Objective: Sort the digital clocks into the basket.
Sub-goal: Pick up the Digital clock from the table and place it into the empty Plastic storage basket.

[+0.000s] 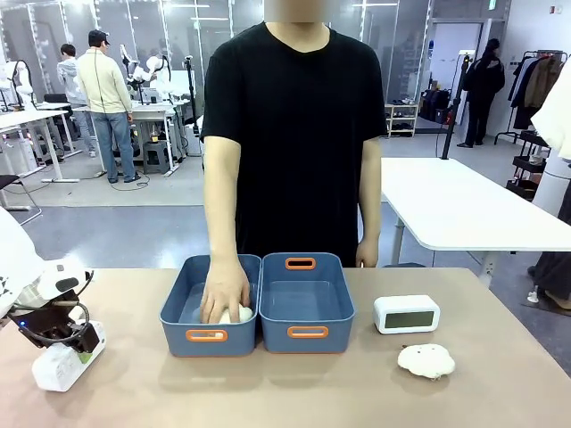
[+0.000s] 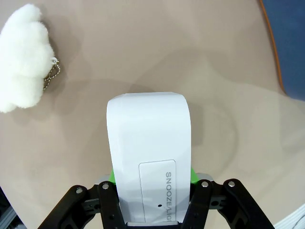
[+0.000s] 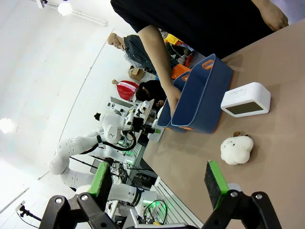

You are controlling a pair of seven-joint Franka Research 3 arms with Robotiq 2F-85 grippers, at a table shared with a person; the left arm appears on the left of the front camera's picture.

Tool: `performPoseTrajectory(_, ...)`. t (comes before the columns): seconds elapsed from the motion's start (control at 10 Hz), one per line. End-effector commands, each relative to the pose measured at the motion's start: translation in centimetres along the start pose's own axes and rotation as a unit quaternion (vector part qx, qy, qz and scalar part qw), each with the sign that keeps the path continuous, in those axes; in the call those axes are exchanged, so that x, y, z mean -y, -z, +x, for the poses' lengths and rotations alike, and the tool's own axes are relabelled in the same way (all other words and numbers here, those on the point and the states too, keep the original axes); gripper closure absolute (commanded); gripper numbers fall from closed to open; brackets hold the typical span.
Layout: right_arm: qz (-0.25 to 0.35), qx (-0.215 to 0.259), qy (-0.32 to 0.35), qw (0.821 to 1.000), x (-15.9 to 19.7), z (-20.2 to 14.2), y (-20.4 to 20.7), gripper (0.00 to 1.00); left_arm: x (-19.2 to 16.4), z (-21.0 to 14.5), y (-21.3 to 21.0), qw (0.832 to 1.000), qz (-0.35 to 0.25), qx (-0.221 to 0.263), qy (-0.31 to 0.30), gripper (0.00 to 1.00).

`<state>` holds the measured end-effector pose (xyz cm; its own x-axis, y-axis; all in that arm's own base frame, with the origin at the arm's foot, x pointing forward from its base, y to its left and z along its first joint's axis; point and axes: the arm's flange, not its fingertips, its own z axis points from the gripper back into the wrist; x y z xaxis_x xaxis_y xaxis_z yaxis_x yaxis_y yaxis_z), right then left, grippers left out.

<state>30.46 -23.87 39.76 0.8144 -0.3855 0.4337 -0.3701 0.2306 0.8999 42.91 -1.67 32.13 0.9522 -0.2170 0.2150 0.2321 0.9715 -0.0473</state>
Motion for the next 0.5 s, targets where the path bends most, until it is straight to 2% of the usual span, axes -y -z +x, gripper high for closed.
performPoseTrajectory(0.0,0.004,0.001,-0.002,1.0,-0.22,-0.02,-0.1,0.0,-0.1,-0.01,0.02,1.0,0.001,0.0,-0.001,0.58)
performPoseTrajectory(0.4,0.004,0.001,-0.002,1.0,-0.22,-0.02,-0.1,0.0,-0.1,-0.01,0.02,1.0,0.001,0.0,-0.001,0.58)
